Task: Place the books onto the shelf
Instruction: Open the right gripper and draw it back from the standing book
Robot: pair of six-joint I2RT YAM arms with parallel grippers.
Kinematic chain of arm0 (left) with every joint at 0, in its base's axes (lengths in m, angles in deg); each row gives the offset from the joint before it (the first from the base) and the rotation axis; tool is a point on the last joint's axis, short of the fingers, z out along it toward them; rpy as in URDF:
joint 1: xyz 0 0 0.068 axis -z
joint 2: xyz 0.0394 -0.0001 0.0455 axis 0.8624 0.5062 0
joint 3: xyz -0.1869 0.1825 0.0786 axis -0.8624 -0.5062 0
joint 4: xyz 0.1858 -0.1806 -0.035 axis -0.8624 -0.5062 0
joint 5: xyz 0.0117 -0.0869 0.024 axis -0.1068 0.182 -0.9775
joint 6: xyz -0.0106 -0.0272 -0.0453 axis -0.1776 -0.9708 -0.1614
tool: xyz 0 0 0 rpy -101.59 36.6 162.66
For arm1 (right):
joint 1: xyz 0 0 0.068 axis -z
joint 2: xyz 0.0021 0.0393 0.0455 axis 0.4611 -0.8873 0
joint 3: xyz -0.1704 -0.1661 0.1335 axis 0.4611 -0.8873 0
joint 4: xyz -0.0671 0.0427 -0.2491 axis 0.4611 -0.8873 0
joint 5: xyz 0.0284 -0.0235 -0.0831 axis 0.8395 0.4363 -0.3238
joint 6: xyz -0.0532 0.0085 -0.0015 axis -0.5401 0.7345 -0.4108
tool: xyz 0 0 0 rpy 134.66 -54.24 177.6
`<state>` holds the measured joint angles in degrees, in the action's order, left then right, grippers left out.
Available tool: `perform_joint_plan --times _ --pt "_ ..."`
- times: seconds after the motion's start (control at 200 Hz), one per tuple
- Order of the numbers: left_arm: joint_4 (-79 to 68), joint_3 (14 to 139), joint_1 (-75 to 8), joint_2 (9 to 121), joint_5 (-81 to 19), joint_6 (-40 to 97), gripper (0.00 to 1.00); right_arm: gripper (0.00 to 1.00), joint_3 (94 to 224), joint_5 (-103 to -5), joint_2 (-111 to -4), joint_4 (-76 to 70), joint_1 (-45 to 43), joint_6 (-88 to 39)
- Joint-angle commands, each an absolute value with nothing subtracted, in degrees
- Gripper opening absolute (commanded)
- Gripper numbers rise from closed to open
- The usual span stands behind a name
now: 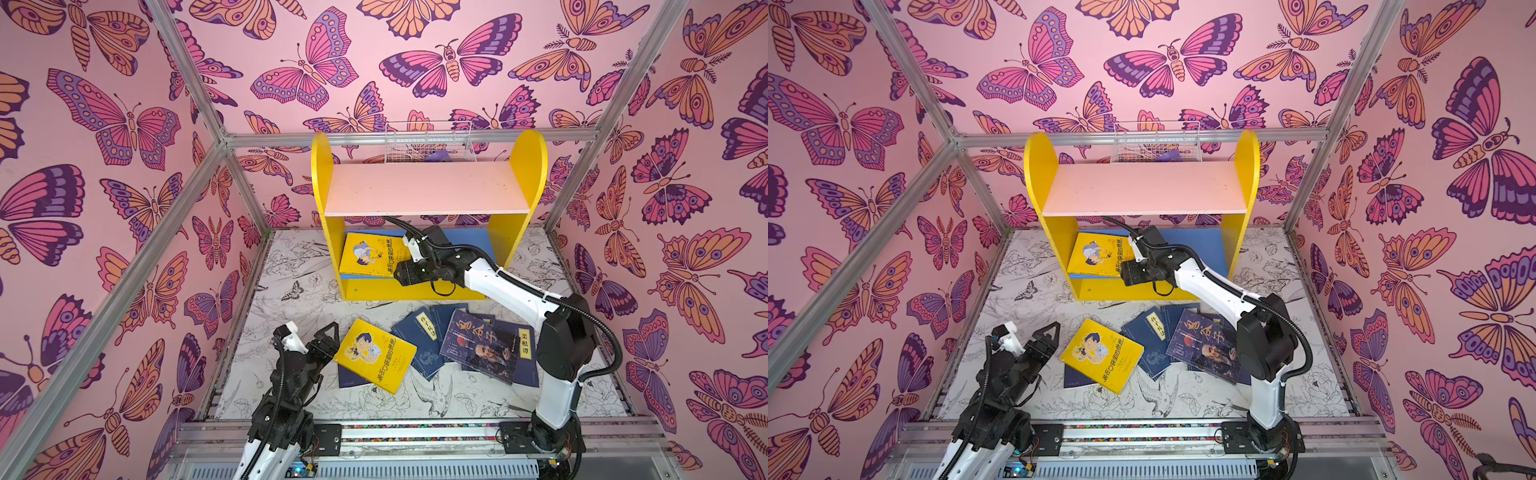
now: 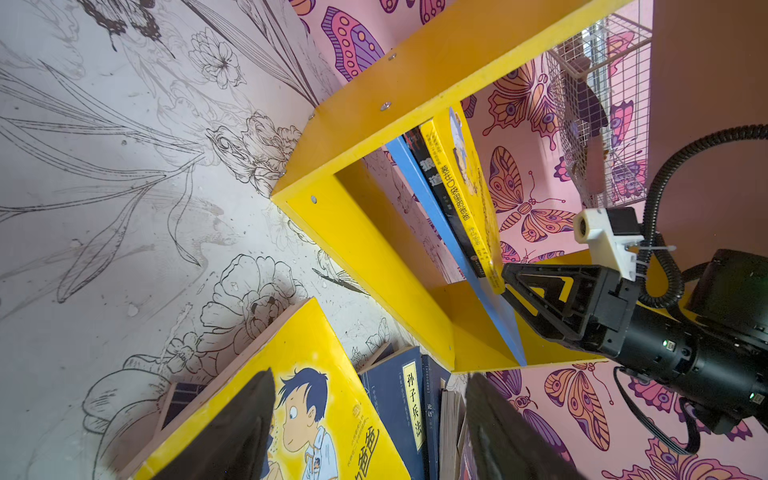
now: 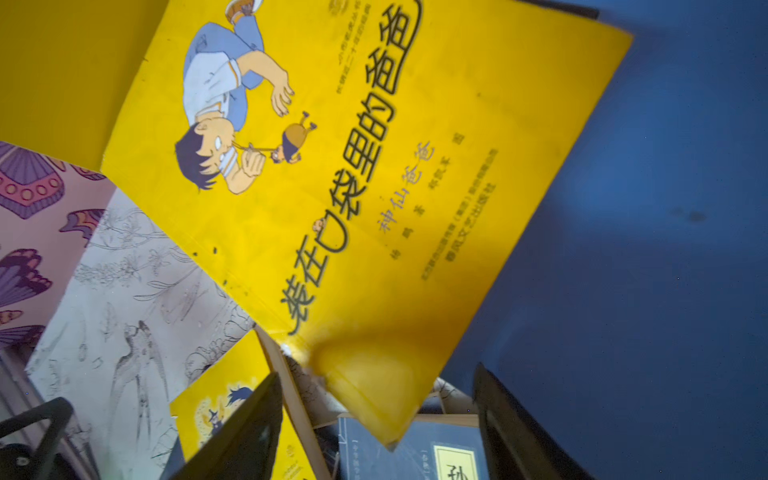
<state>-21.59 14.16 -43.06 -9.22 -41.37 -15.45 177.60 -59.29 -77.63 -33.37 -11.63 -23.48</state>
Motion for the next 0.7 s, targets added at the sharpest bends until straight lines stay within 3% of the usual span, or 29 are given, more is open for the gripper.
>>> perform_joint_plan --times 0.0,0.316,0.696 --pt "-20.81 13.21 -42.89 -8.98 -40.76 -15.47 0.74 0.76 179.86 -60.01 -77.06 -35.57 -11.77 -29.32" --pt "-20.81 12.87 -42.89 -8.93 -40.66 -15.61 0.74 0.81 180.67 -59.55 -77.91 -38.01 -12.55 -36.50" --pt "-20.63 12.86 -42.89 -8.79 -40.66 -15.48 0.74 0.77 185.46 -60.32 -83.80 -40.36 -14.22 -39.08"
